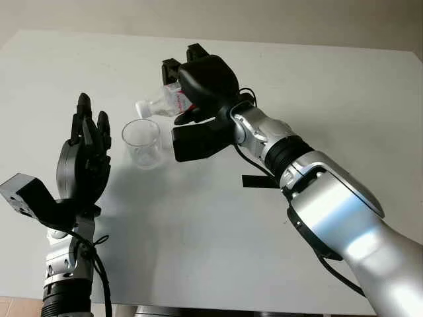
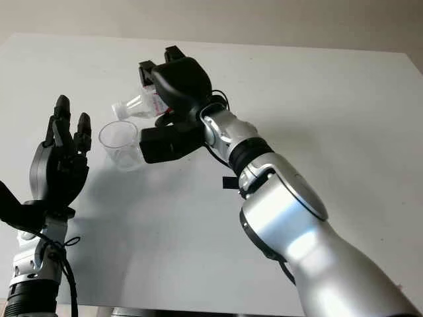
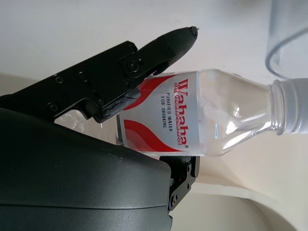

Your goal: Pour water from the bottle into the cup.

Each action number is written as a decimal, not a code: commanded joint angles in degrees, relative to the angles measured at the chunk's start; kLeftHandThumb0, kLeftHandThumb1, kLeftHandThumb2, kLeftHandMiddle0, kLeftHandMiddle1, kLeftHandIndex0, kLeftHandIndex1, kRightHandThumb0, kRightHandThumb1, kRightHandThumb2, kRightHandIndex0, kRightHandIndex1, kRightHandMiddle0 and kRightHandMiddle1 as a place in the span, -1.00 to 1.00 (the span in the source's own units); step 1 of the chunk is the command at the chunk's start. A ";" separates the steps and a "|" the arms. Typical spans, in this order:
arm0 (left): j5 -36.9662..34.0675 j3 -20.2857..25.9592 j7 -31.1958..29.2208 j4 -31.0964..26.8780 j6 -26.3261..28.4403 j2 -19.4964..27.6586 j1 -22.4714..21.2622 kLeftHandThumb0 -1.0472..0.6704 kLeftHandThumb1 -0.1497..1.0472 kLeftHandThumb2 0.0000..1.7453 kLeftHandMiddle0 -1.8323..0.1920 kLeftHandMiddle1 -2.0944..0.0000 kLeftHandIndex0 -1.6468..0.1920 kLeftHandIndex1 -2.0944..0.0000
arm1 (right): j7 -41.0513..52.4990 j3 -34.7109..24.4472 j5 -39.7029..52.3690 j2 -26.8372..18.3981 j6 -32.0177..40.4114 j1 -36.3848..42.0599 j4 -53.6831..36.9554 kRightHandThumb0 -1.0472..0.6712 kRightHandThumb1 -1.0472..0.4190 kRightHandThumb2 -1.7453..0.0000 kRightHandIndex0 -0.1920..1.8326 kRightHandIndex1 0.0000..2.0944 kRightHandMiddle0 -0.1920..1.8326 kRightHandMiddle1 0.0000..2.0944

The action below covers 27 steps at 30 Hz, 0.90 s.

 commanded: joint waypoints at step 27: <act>0.41 -0.22 0.46 -0.19 0.16 -0.77 0.02 -0.72 1.00 -0.26 0.99 0.95 1.00 0.98 | -11.39 7.70 -6.75 -0.35 -0.61 -4.26 0.54 -0.15 -0.80 0.93 0.12 1.00 -0.37 0.84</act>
